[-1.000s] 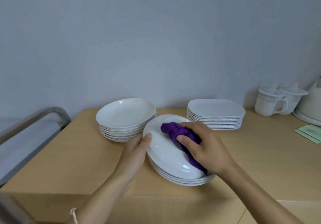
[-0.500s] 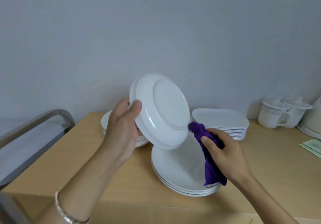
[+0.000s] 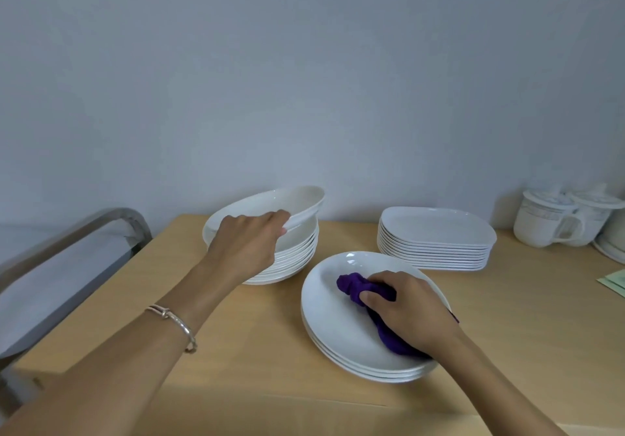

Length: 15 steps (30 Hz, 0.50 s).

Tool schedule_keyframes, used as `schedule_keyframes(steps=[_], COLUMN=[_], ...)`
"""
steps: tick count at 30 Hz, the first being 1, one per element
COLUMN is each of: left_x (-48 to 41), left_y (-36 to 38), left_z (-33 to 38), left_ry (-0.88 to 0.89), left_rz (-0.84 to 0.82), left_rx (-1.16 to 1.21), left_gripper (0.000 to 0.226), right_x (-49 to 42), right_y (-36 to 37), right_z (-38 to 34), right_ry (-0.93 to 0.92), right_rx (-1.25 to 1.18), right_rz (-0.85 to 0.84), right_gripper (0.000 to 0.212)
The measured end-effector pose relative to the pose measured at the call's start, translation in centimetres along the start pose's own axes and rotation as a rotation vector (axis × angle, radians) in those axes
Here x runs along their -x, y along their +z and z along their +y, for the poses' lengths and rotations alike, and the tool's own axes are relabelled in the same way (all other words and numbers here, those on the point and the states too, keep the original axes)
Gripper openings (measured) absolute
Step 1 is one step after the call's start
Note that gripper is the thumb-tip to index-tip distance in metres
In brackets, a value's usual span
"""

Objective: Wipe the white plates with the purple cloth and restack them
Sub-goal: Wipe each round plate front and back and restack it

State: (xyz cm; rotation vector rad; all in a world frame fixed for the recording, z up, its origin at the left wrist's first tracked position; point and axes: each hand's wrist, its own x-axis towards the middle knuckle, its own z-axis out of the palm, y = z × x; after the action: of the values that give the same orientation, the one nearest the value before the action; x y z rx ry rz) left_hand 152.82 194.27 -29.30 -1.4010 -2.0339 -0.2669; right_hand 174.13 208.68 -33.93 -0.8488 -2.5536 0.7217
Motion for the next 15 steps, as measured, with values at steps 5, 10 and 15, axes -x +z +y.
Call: schedule_keyframes(steps=[5, 10, 15], left_x=[1.3, 1.2, 1.0], left_y=[2.5, 2.6, 2.9], left_z=[-0.9, -0.6, -0.7], left_ry=[0.003, -0.061, -0.140], left_rz=[-0.075, -0.208, -0.325], left_rx=[0.006, 0.074, 0.147], left_gripper=[0.022, 0.032, 0.040], right_x=[0.0, 0.1, 0.0], right_y=[0.1, 0.3, 0.5], right_z=[0.0, 0.2, 0.3], right_ry=[-0.007, -0.033, -0.043], right_rx=[0.025, 0.049, 0.065], right_rz=[-0.003, 0.014, 0.021], right_gripper=[0.023, 0.026, 0.027])
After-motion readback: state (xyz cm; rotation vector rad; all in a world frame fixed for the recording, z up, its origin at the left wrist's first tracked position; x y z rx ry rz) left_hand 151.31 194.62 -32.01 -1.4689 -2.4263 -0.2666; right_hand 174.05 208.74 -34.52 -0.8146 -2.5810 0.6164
